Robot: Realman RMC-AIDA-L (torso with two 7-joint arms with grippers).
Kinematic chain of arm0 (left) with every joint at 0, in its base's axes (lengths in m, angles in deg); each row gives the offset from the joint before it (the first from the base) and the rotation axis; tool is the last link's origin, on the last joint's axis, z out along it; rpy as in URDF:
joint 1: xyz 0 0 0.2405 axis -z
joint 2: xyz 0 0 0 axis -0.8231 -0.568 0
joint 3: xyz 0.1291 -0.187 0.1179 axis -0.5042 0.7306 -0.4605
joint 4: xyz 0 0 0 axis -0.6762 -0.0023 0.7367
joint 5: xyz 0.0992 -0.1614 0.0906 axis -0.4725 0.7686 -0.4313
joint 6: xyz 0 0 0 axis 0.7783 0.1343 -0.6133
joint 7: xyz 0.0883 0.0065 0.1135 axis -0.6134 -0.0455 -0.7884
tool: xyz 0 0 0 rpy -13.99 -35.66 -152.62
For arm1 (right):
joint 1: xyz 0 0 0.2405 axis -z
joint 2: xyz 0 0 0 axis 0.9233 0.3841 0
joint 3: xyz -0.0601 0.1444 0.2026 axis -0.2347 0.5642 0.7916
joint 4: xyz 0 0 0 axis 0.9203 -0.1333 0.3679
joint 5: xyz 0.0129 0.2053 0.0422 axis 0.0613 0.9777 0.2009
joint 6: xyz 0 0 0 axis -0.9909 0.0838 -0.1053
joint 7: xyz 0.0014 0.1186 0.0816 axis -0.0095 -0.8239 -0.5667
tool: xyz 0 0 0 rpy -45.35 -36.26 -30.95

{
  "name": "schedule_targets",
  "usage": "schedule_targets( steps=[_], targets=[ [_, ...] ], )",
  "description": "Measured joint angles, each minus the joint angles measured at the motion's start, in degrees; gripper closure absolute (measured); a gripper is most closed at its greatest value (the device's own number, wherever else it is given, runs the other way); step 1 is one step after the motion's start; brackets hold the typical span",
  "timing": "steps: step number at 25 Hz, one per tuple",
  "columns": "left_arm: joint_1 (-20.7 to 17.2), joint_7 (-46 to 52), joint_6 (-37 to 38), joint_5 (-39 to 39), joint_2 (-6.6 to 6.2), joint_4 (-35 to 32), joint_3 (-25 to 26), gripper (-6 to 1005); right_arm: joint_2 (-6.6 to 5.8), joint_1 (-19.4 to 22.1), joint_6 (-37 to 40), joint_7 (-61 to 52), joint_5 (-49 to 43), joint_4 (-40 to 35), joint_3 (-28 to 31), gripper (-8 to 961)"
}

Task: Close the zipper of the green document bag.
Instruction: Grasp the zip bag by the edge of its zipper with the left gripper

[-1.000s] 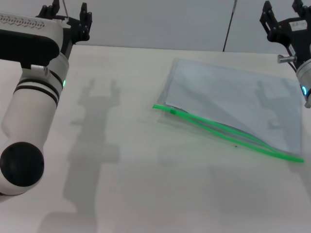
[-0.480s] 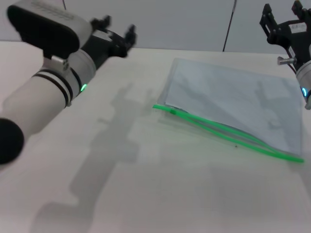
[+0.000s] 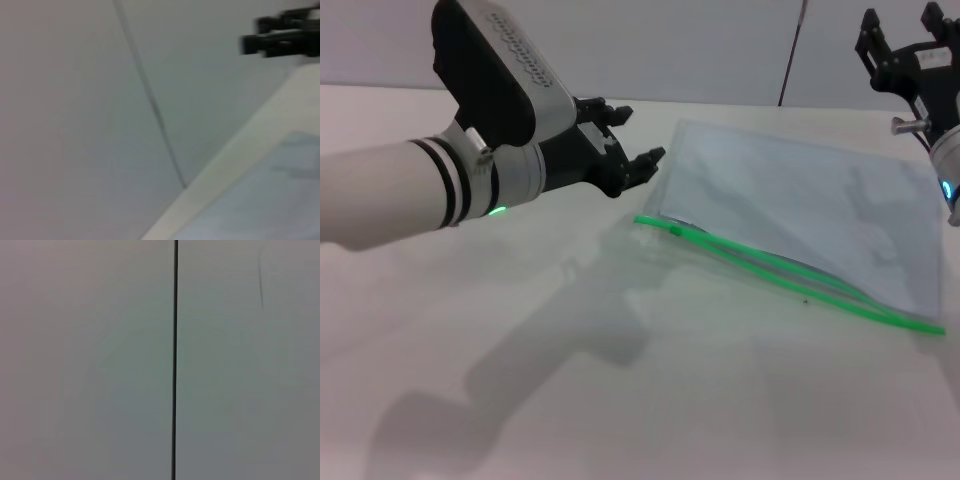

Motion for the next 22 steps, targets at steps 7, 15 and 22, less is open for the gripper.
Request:
schedule_targets(
  steps=[7, 15, 22],
  targets=[
    [-1.5, 1.7, -14.0, -16.9, 4.07, -6.5, 6.2, 394, -0.07, -0.1, -0.3, 0.0, 0.0, 0.2, 0.2, 245],
    [-0.4, 7.7, -21.4, -33.3, 7.59, -8.0, 6.9, 392, -0.08, -0.1, -0.6, 0.0, 0.0, 0.5, 0.2, 245],
    [1.3, 8.0, -25.0, -37.3, 8.24, -7.9, 6.6, 390, -0.09, -0.6, -2.6, 0.0, 0.0, 0.5, 0.7, 246]
  ],
)
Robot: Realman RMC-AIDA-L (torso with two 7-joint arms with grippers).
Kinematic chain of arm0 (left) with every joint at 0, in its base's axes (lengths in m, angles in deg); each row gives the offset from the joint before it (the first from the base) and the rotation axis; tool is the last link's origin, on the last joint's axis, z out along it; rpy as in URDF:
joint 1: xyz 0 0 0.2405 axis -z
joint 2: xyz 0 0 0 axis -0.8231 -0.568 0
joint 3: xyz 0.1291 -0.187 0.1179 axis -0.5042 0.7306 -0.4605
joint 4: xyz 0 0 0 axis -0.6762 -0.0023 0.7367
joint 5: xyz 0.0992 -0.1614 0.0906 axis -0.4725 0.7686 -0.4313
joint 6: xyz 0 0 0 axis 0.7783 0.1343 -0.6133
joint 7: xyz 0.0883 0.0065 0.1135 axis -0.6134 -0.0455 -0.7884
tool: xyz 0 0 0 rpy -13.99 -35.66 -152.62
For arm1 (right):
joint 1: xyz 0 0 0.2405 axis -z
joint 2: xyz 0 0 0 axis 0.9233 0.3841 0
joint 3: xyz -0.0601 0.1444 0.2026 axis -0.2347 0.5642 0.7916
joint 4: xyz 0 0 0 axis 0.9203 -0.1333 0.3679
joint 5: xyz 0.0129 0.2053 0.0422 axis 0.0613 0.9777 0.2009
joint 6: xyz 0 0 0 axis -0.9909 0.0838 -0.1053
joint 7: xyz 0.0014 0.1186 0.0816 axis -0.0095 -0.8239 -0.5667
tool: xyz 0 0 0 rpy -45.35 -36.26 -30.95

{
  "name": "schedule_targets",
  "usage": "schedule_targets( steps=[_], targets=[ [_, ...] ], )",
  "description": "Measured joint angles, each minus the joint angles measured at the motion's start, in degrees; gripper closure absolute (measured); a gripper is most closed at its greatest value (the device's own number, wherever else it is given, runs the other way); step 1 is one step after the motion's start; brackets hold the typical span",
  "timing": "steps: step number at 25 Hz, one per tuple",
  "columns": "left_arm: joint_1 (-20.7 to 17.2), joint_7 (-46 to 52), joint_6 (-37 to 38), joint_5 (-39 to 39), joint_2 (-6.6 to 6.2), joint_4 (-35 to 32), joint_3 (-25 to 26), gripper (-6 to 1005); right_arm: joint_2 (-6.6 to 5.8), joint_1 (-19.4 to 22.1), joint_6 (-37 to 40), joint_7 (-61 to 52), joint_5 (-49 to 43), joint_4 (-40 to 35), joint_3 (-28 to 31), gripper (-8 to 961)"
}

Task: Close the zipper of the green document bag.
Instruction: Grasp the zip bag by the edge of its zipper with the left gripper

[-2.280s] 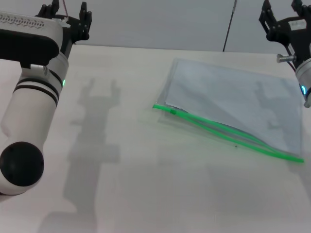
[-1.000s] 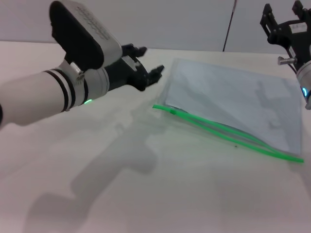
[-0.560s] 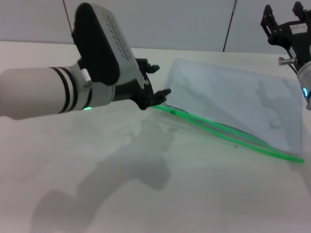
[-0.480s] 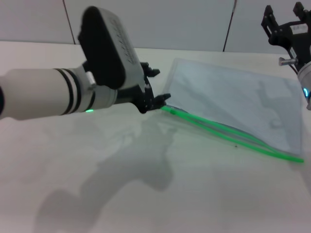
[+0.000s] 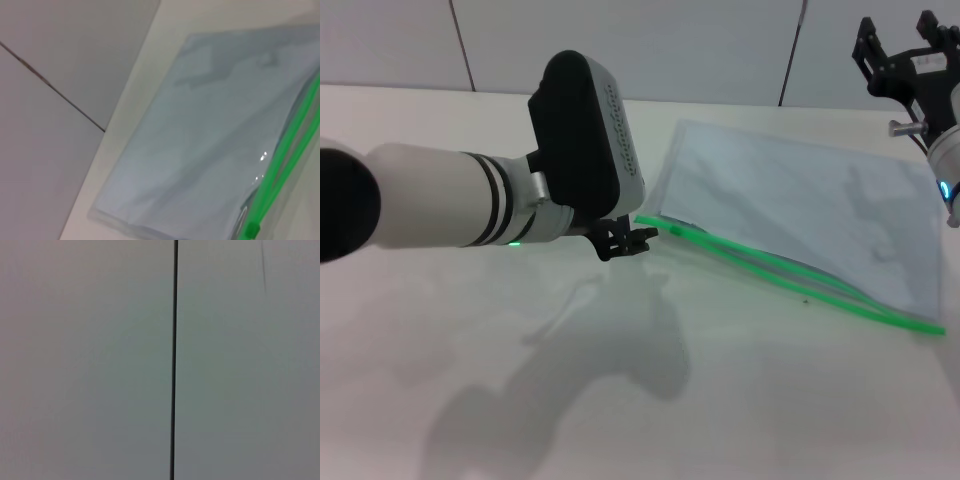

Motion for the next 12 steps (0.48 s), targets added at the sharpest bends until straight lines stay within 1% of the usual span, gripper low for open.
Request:
schedule_targets(
  steps=[5, 12],
  targets=[
    [2.1, 0.4, -1.0, -1.8, 0.03, 2.0, 0.0, 390, 0.00, 0.0, 0.1, 0.0, -0.4, 0.0, 0.0, 246],
    [5.1, 0.0, -0.1, -2.5, 0.07, 5.5, -0.6, 391, 0.00, 0.0, 0.2, 0.0, -0.5, 0.0, 0.0, 245]
  ],
)
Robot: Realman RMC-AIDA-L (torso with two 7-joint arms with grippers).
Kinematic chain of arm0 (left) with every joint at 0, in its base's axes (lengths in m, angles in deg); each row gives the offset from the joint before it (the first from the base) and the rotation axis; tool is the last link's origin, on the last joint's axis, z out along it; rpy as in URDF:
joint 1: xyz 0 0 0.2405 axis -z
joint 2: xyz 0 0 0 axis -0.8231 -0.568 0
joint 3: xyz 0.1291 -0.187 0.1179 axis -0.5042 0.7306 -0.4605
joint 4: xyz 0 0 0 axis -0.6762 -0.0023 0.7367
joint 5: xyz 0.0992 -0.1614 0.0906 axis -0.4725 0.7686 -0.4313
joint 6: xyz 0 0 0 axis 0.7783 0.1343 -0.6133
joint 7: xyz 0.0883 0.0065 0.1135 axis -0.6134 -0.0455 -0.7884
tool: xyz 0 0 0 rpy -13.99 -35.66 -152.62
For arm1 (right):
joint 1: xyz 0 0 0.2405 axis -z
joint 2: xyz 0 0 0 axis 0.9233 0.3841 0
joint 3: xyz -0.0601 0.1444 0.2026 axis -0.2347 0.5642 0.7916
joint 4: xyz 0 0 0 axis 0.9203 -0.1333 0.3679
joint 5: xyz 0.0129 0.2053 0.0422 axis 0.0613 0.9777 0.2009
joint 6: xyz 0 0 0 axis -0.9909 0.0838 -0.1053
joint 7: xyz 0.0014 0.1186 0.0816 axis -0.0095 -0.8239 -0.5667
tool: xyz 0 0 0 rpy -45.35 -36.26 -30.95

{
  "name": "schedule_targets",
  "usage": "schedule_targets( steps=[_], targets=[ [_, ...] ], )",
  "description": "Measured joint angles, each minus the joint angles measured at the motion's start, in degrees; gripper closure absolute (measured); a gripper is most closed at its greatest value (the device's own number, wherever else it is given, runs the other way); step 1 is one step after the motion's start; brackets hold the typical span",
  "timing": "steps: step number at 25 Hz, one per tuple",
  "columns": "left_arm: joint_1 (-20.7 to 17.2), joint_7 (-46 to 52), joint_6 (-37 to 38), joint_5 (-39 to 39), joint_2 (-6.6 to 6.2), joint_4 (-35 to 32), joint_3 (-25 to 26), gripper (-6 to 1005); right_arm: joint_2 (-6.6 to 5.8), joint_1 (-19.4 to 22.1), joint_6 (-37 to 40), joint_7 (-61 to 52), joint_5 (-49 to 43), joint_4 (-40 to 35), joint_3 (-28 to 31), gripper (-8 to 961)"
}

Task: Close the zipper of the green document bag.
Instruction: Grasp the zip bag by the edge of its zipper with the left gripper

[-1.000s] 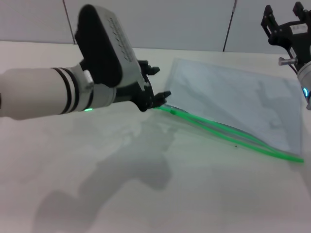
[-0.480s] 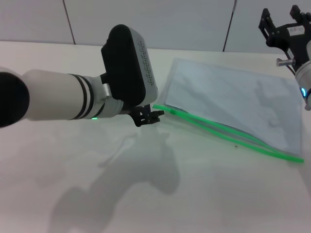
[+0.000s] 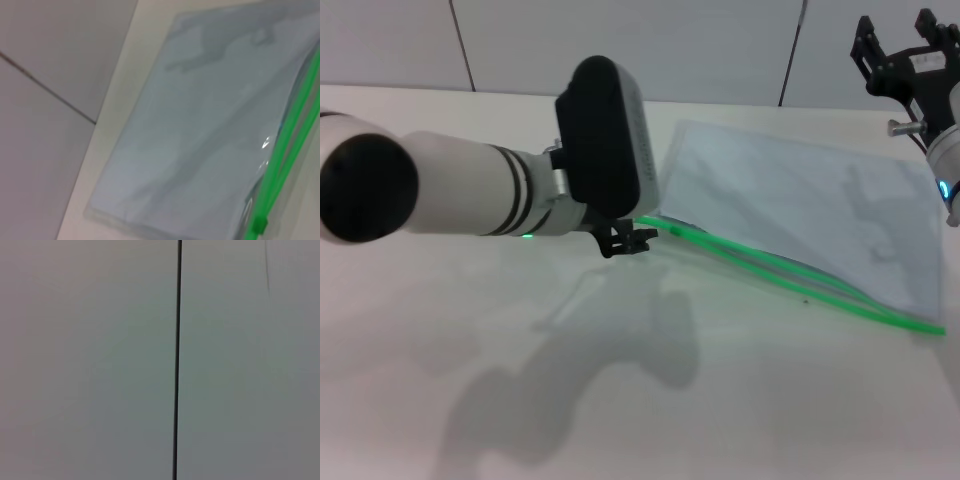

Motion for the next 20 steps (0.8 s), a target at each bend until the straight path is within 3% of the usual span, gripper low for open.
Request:
schedule_targets(
  steps=[11, 20],
  targets=[
    [4.9, 0.4, 2.3, -0.2, 0.09, 5.5, -2.8, 392, 0.00, -0.1, -0.1, 0.0, 0.2, -0.2, 0.0, 246],
    [6.0, 0.6, 3.3, -1.9, 0.14, 7.6, -3.0, 393, 0.00, -0.2, 0.2, 0.0, 0.3, -0.3, 0.0, 246]
  ],
)
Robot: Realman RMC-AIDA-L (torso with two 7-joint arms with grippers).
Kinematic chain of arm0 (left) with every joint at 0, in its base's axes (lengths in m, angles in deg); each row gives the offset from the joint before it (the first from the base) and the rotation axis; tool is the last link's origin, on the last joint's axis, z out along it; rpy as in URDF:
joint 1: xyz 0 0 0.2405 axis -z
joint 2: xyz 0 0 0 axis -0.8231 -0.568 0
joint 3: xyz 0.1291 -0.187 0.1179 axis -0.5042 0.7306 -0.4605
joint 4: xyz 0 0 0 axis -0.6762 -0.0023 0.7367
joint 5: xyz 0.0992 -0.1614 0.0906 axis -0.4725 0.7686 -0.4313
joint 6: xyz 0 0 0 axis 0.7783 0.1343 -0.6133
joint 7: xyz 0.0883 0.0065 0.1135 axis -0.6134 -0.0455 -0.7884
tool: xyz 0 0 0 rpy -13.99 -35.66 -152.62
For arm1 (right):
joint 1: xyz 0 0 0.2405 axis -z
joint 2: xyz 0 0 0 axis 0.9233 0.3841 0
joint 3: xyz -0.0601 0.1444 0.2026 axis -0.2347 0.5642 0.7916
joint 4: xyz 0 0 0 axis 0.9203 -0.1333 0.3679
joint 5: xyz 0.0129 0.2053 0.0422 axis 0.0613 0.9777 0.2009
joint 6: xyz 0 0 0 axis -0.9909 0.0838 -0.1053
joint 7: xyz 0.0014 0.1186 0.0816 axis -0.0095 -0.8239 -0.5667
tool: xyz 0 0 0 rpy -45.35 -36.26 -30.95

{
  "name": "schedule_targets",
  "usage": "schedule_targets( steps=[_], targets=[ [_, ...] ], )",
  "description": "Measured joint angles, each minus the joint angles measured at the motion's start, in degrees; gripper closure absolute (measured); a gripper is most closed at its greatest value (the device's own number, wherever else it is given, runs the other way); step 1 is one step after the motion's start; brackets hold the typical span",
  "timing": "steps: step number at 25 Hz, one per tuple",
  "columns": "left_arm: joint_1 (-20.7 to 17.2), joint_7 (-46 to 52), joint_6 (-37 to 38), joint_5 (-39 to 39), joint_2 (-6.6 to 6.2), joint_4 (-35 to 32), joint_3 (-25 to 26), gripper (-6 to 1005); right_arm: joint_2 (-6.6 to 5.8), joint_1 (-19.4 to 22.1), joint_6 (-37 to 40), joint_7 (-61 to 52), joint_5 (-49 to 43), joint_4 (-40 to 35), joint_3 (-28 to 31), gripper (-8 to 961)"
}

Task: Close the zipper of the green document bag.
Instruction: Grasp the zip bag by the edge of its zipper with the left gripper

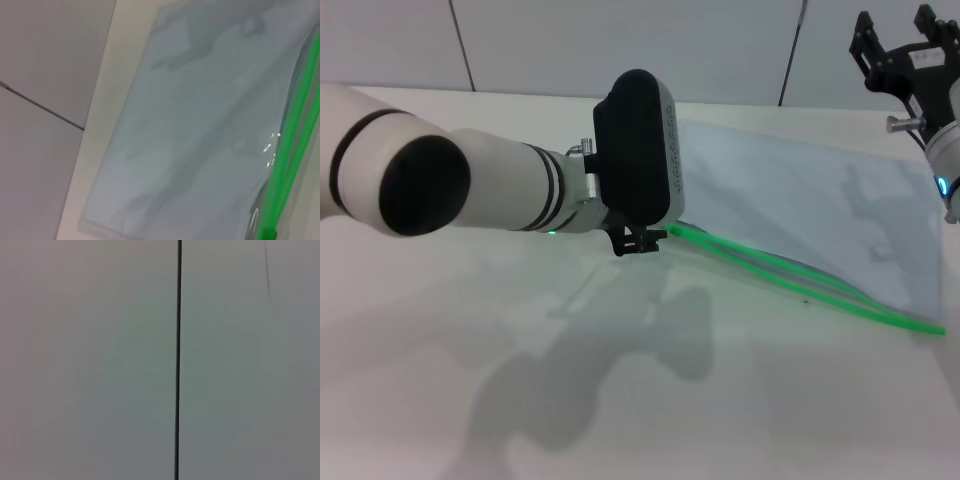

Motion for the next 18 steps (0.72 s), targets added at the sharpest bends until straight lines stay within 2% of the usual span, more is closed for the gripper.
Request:
schedule_targets(
  steps=[9, 18],
  targets=[
    [3.6, 3.2, 0.9, -2.6, 0.14, 3.4, -2.8, 397, 0.00, -0.1, 0.1, 0.0, 0.0, 0.0, 0.0, 245],
    [4.5, 6.6, 3.9, -7.3, 0.13, 3.7, -5.9, 398, 0.00, -0.6, 0.0, 0.0, 0.0, -0.3, 0.0, 246]
  ],
)
